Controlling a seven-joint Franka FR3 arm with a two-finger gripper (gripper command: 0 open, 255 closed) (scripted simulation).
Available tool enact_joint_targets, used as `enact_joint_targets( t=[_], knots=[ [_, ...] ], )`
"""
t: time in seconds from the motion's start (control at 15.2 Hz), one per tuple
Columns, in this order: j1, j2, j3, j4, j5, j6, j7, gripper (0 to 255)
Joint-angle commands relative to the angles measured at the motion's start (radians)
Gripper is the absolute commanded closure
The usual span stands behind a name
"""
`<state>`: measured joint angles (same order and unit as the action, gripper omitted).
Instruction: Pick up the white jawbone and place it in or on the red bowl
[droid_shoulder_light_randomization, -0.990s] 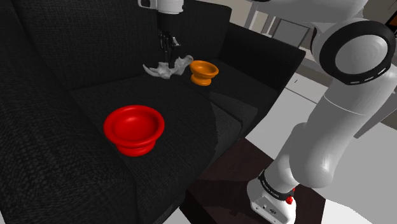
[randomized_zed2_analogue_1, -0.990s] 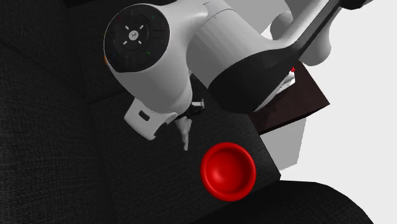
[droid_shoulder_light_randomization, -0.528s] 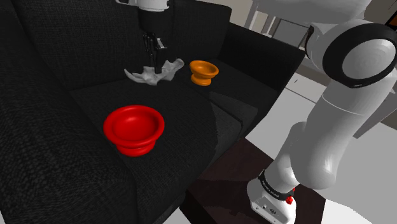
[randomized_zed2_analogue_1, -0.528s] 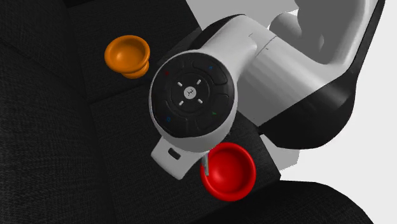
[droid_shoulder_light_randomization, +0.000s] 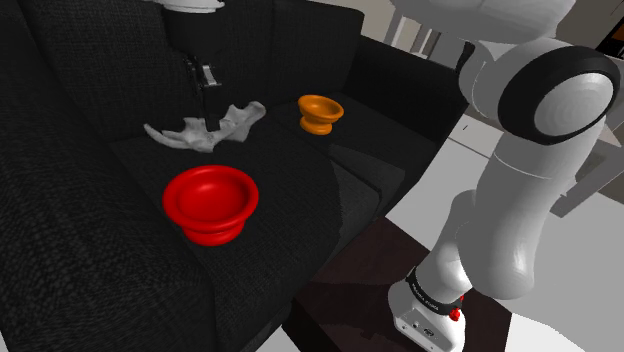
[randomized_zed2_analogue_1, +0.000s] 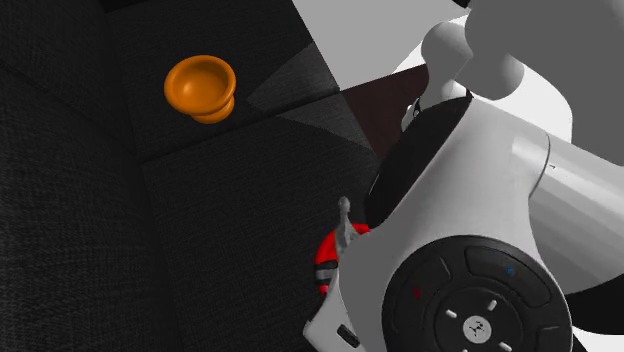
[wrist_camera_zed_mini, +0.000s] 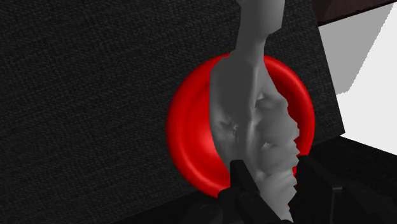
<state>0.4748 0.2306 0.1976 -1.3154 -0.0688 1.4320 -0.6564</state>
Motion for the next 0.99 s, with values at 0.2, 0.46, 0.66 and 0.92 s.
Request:
enact_joint_targets(
  t=[0.2,0.46,0.66,0.92],
  knots=[
    [0.087,0.104,0.040,0.161,-0.020,-0.062,0.115,255],
    [0.079,0.079,0.038,0.068,-0.014,0.006,0.114,255],
    [0.075,0.065,0.038,0.007,-0.011,0.053,0.114,255],
    [0.070,0.052,0.037,-0.066,-0.008,0.113,0.114,255]
  ],
)
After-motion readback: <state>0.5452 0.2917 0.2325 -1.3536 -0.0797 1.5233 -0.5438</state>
